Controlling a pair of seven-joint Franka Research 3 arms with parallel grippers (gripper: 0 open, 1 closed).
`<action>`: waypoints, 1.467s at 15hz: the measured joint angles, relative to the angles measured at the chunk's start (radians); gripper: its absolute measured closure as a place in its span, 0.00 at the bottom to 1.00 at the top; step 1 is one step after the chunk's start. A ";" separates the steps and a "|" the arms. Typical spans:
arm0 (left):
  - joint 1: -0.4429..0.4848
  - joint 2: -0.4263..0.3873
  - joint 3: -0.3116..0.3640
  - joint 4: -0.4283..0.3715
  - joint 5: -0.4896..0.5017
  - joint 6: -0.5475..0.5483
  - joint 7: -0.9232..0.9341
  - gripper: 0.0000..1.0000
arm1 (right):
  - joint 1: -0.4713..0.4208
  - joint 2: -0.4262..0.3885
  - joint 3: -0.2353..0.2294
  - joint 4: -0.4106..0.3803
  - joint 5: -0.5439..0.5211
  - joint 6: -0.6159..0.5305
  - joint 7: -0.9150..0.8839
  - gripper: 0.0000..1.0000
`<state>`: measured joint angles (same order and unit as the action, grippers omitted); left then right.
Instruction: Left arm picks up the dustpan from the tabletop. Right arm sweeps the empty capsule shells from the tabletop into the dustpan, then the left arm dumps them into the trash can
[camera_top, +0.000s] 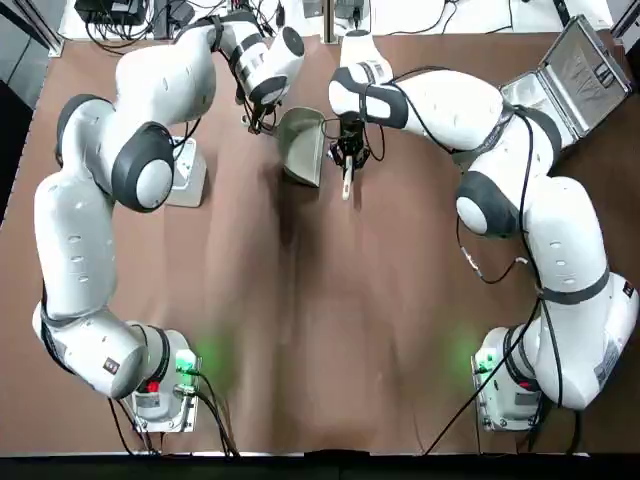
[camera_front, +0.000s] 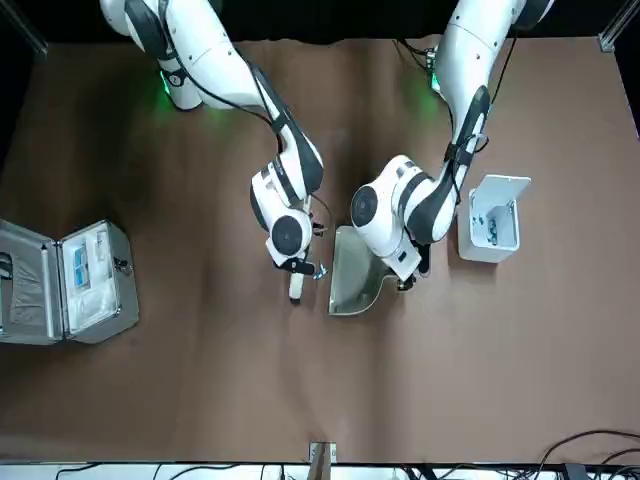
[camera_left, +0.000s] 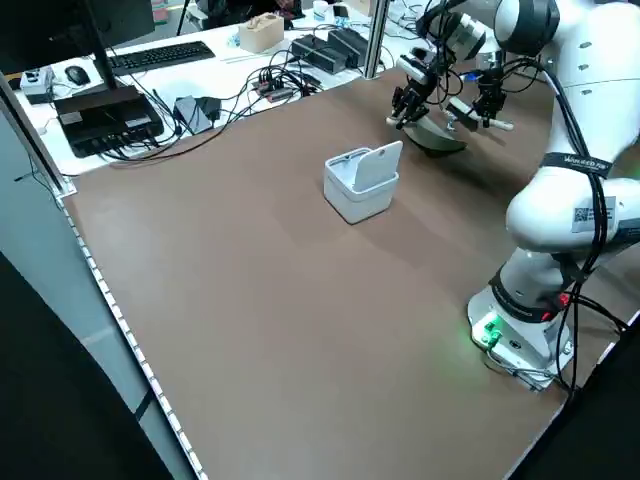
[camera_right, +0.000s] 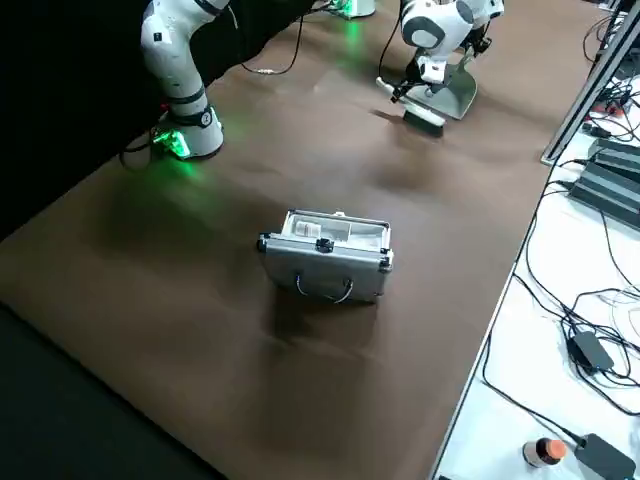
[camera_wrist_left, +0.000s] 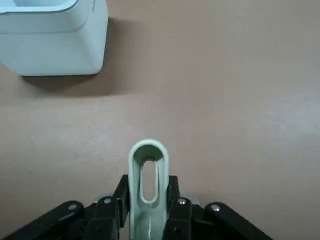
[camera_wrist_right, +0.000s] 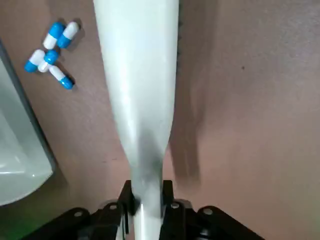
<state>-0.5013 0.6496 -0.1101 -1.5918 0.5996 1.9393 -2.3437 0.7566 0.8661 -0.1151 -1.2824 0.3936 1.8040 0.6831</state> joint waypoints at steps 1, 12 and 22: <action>-0.001 0.001 0.000 0.000 0.005 0.000 -0.005 0.67 | 0.000 0.008 0.002 0.012 0.000 0.000 0.004 0.74; -0.003 0.005 0.000 0.000 0.014 -0.002 -0.012 0.67 | 0.028 0.043 0.043 0.041 0.000 0.082 0.047 0.74; -0.004 0.005 0.000 0.000 0.015 -0.002 -0.012 0.67 | 0.029 0.087 0.064 0.087 0.055 0.101 0.053 0.74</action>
<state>-0.5050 0.6547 -0.1101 -1.5914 0.6148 1.9368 -2.3555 0.7855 0.9529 -0.0507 -1.1958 0.4489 1.9046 0.7363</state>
